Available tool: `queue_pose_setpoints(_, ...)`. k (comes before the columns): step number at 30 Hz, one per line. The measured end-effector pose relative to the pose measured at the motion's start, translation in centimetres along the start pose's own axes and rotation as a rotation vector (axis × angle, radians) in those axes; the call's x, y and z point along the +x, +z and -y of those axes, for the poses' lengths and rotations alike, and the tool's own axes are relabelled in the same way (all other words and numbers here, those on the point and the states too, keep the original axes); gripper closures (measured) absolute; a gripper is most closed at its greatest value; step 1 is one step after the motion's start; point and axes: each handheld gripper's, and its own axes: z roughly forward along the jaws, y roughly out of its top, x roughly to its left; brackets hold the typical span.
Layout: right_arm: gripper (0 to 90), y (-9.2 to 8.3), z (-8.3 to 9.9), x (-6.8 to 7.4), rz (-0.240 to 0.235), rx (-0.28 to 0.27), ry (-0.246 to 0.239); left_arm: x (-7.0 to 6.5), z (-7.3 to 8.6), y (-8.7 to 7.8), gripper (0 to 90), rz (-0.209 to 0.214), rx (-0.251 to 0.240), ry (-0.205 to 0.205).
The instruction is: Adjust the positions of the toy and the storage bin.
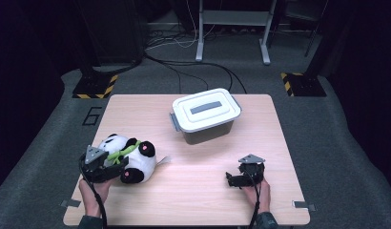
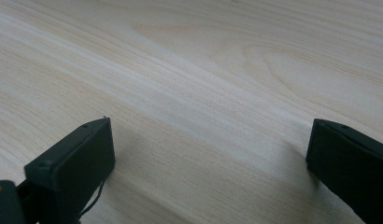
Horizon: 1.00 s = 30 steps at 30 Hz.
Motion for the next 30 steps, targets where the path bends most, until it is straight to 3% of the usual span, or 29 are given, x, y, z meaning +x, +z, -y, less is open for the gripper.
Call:
queue_pose_setpoints(8, 0.5, 0.0, 0.0, 0.0, 0.000, 0.001, 0.000, 0.2, 1.7, -1.8, 6.9, -0.020, -0.008, 0.005)
queue_pose_setpoints(12, 0.5, 0.0, 0.0, 0.0, -0.001, 0.001, 0.000, 0.8, 3.2, -1.9, 3.4, -0.038, -0.002, -0.017)
queue_pose_setpoints(19, 0.5, 0.0, 0.0, 0.0, -0.002, 0.001, -0.001, 1.8, 5.9, -1.4, 0.0, -0.048, 0.026, -0.058)
queue_pose_setpoints(24, 0.5, 0.0, 0.0, 0.0, -0.001, 0.001, 0.000, 2.2, 7.2, -1.3, 0.0, -0.050, 0.058, -0.057)
queue_pose_setpoints(30, 0.5, 0.0, 0.0, 0.0, -0.002, 0.002, 0.000, 1.6, 8.7, 1.0, 0.0, -0.061, 0.147, -0.005)
